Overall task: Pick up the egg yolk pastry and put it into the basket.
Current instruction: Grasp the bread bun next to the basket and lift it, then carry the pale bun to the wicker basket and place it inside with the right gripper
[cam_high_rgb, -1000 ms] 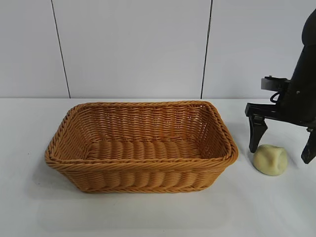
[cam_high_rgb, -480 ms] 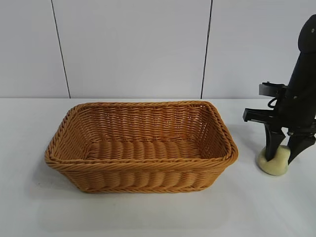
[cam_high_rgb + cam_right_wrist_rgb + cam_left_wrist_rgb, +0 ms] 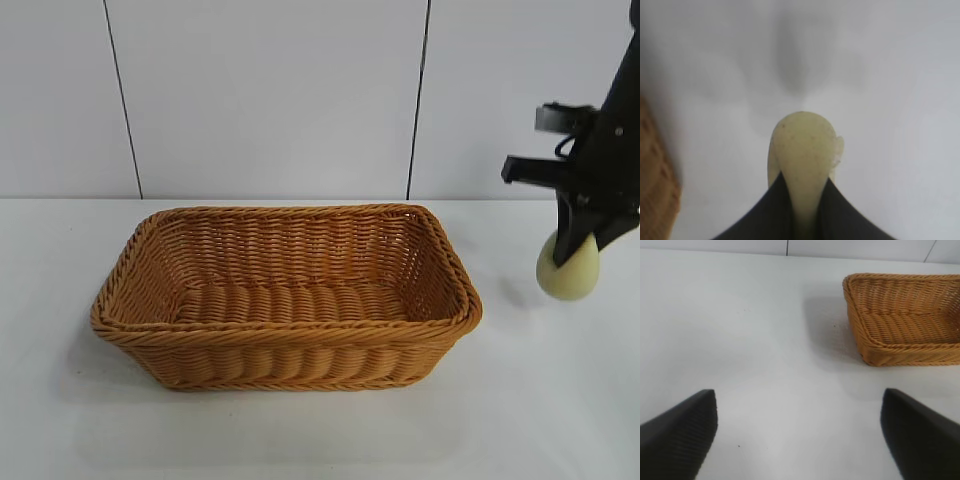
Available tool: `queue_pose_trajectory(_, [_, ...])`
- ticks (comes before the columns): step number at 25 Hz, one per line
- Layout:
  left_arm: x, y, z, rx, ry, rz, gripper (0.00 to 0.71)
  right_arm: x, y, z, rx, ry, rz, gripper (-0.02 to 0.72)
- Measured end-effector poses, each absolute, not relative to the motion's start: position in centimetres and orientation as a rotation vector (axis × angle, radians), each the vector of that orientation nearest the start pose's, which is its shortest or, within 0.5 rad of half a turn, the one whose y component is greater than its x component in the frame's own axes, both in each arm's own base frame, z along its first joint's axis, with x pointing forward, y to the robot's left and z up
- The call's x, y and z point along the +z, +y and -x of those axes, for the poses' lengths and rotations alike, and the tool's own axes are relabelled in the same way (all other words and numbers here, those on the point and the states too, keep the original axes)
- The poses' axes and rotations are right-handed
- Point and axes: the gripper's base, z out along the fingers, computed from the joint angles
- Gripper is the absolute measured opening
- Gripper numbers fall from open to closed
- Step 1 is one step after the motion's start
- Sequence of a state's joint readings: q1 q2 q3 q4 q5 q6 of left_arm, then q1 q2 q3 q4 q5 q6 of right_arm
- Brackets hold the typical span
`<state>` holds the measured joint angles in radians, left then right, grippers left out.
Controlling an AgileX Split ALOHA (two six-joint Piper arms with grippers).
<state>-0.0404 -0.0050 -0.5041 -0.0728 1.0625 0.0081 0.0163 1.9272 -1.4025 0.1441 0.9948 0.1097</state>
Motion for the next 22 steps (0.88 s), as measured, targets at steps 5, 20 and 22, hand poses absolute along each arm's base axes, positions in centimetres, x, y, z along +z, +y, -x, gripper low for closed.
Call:
queue_pose_trajectory(5, [27.8, -0.6, 0.7, -0.107, 2.036, -0.053, 0.654, 25.8, 2.0, -38.2, 0.260, 2.841, -0.214, 0.022])
queue_pose_trajectory(20, [27.8, -0.6, 0.7, -0.107, 2.036, -0.053, 0.654, 27.3, 8.9, -37.0, 0.317, 2.839, 0.058, 0.019])
queue_pose_trajectory(22, [27.8, -0.6, 0.7, -0.107, 2.036, -0.053, 0.654, 27.3, 11.4, -36.3, 0.332, 2.839, 0.155, 0.019])
